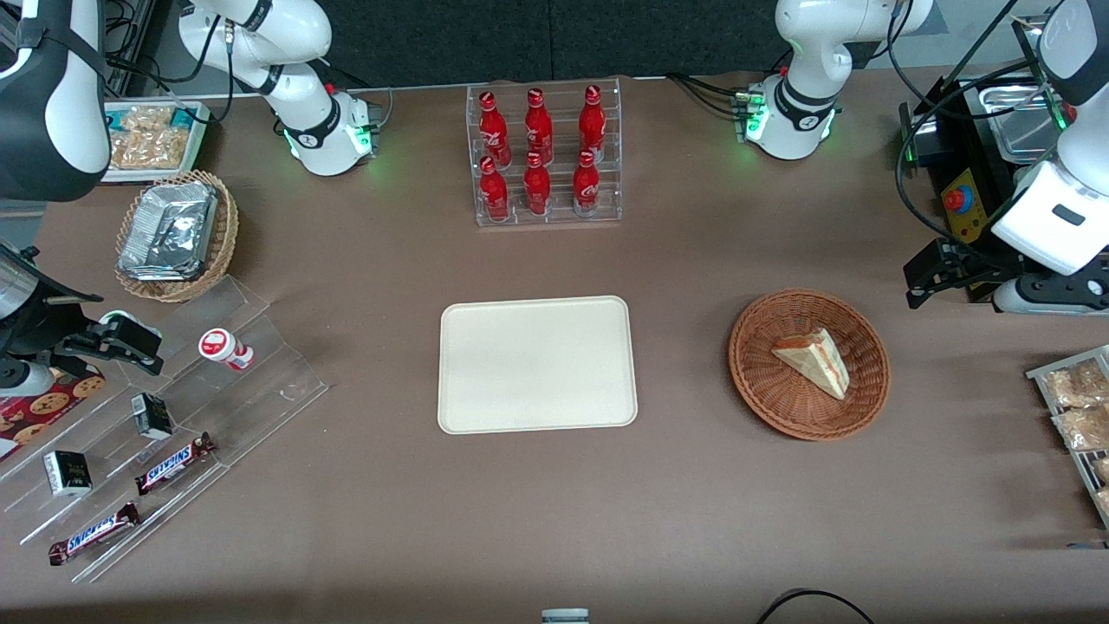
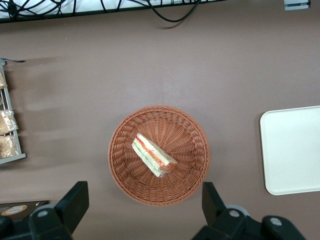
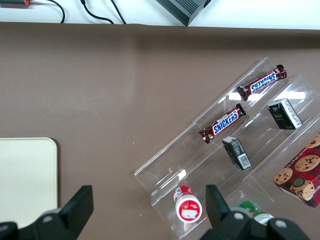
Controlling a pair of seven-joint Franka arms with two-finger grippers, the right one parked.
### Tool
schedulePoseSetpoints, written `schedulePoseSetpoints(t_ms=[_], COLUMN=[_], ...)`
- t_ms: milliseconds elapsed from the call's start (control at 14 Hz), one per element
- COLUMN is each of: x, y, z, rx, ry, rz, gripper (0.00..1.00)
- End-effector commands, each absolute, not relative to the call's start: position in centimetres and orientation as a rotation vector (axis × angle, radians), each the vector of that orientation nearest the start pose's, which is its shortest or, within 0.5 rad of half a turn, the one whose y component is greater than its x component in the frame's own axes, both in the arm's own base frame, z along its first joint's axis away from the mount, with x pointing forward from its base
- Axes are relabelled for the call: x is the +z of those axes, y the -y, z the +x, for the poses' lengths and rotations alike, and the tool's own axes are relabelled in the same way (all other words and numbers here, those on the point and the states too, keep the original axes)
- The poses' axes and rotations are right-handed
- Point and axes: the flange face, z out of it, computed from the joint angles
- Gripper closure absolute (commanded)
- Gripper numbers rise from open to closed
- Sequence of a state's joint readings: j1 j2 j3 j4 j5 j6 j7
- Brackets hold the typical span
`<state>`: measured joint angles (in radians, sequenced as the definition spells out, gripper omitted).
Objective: Place sandwich from basket to tray
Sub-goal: 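Move the left gripper over the wicker basket and lower onto the sandwich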
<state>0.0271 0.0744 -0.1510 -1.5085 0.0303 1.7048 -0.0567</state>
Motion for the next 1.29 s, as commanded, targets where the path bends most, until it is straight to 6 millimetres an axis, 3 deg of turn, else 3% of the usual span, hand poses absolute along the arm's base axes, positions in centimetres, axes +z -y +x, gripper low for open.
schedulePoseSetpoints(t_ms=[0, 214, 357, 500, 643, 1000, 1214], x=[63.5, 62.0, 58.8, 55.2, 50.2, 39.2, 34.1], y=[6.2, 6.3, 6.3, 6.5, 6.9, 7.1, 6.9], z=[57.9, 58.1, 58.2, 58.8, 59.1, 58.0, 57.0], rx=[-0.167, -0.087, 0.024, 0.067, 0.127, 0.111, 0.11], ry=[-0.099, -0.027, 0.252, 0.517, 0.758, 1.097, 1.126], rz=[-3.123, -3.137, -3.123, -3.085, -3.007, -2.902, -2.897], gripper=[0.0, 0.0, 0.0, 0.0, 0.0, 0.0, 0.0])
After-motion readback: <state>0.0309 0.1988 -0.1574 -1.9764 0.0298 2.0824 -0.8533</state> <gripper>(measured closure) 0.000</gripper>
